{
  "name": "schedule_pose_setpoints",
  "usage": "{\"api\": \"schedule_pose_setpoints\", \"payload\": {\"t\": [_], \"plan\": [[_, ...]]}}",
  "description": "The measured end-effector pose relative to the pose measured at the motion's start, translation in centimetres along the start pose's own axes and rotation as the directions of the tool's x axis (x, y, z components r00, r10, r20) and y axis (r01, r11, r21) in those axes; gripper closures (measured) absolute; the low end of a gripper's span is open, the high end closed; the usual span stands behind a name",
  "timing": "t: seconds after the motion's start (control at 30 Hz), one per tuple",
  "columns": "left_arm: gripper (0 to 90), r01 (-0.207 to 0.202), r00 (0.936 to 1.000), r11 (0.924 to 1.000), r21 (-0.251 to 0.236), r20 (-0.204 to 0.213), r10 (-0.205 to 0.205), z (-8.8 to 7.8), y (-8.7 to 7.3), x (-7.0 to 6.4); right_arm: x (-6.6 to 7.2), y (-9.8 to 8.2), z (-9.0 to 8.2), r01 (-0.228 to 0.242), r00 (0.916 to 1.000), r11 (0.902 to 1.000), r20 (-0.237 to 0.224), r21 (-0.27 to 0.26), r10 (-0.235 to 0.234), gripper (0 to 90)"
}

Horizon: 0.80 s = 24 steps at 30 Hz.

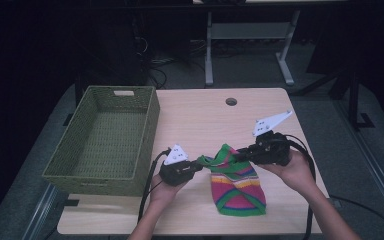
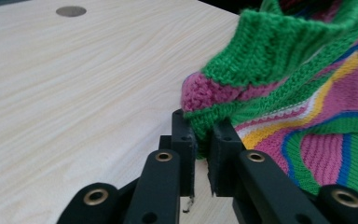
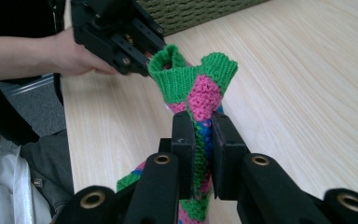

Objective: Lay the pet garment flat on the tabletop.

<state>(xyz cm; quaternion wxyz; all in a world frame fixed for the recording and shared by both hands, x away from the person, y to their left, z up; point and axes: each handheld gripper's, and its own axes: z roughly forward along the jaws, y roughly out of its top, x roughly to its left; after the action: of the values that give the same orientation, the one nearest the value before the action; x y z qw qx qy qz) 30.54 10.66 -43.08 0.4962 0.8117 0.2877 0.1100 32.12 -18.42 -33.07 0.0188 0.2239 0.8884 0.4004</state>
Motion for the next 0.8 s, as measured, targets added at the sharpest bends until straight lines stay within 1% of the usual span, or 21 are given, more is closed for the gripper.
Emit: {"api": "schedule_pose_setpoints", "payload": {"t": [0.07,0.13,0.17,0.2,0.23,0.27,0.3,0.33,0.37,0.4,0.43,0.47,0.5,0.53,0.57,0.6,0.67,0.7,0.73,0.77,0.8], "plan": [[83.3,-0.016,0.9998,0.9999,0.004,-0.007,0.017,-0.2,0.5,-0.1,-0.3,-0.4,-0.1,-0.009,0.9998,0.9999,0.015,0.005,0.009,80.8],[83.7,-0.016,0.9999,0.9999,0.003,-0.005,0.016,-0.4,0.8,-0.1,-0.5,-0.7,-0.3,-0.017,0.9997,0.9999,0.02,0.002,0.017,80.7],[83.9,-0.028,0.9996,0.9996,0.009,-0.009,0.028,-0.6,1.4,-0.2,-0.6,-0.9,-0.4,-0.02,0.9995,0.9998,0.026,0.001,0.02,80.7],[84.2,-0.028,0.9996,0.9996,0.009,-0.009,0.028,-0.6,1.4,-0.2,-0.6,-0.9,-0.4,-0.02,0.9995,0.9998,0.026,0.001,0.02,80.7],[84.2,-0.044,0.9989,0.999,0.01,-0.017,0.044,-0.7,1.9,-0.3,-0.5,-1.1,-0.4,-0.027,0.9992,0.9996,0.03,-0.002,0.027,80.7],[84.2,-0.044,0.9989,0.999,0.01,-0.017,0.044,-0.7,1.9,-0.3,-0.5,-1.1,-0.4,-0.027,0.9992,0.9996,0.03,-0.002,0.027,80.7],[84.2,-0.052,0.9983,0.9986,0.013,-0.025,0.052,-1.0,2.5,-0.3,-0.4,-1.3,-0.3,-0.026,0.9989,0.9997,0.038,-0.004,0.026,80.7],[84.3,-0.052,0.9983,0.9986,0.013,-0.025,0.052,-1.0,2.5,-0.3,-0.4,-1.3,-0.3,-0.026,0.9989,0.9997,0.038,-0.004,0.026,80.7],[84.3,-0.054,0.998,0.9985,0.007,-0.032,0.054,-1.3,3.2,-0.3,-0.5,-1.4,-0.3,-0.026,0.9987,0.9996,0.043,-0.011,0.027,80.7],[84.3,-0.054,0.998,0.9985,0.007,-0.032,0.054,-1.3,3.2,-0.3,-0.5,-1.4,-0.3,-0.026,0.9987,0.9996,0.043,-0.011,0.027,80.7],[84.3,-0.057,0.9977,0.9983,0.015,-0.036,0.057,-1.4,3.6,-0.2,-0.5,-1.5,-0.3,-0.03,0.9985,0.9995,0.045,-0.013,0.031,80.7],[84.3,-0.06,0.9975,0.9979,0.024,-0.034,0.061,-1.4,3.9,-0.1,-0.7,-1.6,-0.1,-0.039,0.9981,0.9991,0.048,-0.016,0.04,80.7],[84.3,-0.074,0.9961,0.9953,0.063,-0.043,0.077,-1.2,4.3,0.1,-0.8,-1.6,0.0,-0.038,0.9977,0.9992,0.056,-0.013,0.039,80.7],[84.3,-0.074,0.9961,0.9953,0.063,-0.043,0.077,-1.2,4.3,0.1,-0.8,-1.6,0.0,-0.038,0.9977,0.9992,0.056,-0.013,0.039,80.7],[84.3,-0.093,0.993,0.9876,0.127,-0.06,0.101,-0.6,4.6,0.4,-1.1,-1.7,0.5,-0.038,0.9962,0.9993,0.079,-0.003,0.038,80.7],[84.3,-0.093,0.9924,0.9853,0.143,-0.067,0.103,-0.3,4.6,0.6,-1.3,-1.7,0.9,-0.045,0.9944,0.9989,0.096,0.008,0.044,80.7],[84.3,-0.075,0.9937,0.9824,0.171,-0.07,0.088,0.3,4.6,1.1,-2.2,-1.9,1.6,-0.068,0.9924,0.9976,0.104,0.012,0.067,80.6],[84.3,-0.072,0.9933,0.9799,0.186,-0.076,0.088,0.7,4.6,1.3,-2.6,-2.0,1.9,-0.079,0.9903,0.9967,0.116,0.02,0.076,80.5],[84.3,-0.066,0.9935,0.9787,0.194,-0.079,0.083,1.0,4.5,1.5,-3.0,-2.1,2.1,-0.076,0.9876,0.9969,0.14,0.022,0.072,80.5],[84.2,-0.064,0.9924,0.9769,0.204,-0.09,0.084,1.4,4.5,1.7,-3.3,-2.1,2.3,-0.092,0.985,0.9955,0.149,0.023,0.087,80.5],[83.3,-0.064,0.9924,0.9769,0.204,-0.09,0.084,1.4,4.5,1.7,-3.3,-2.1,2.3,-0.092,0.985,0.9955,0.149,0.023,0.087,80.5]]}}
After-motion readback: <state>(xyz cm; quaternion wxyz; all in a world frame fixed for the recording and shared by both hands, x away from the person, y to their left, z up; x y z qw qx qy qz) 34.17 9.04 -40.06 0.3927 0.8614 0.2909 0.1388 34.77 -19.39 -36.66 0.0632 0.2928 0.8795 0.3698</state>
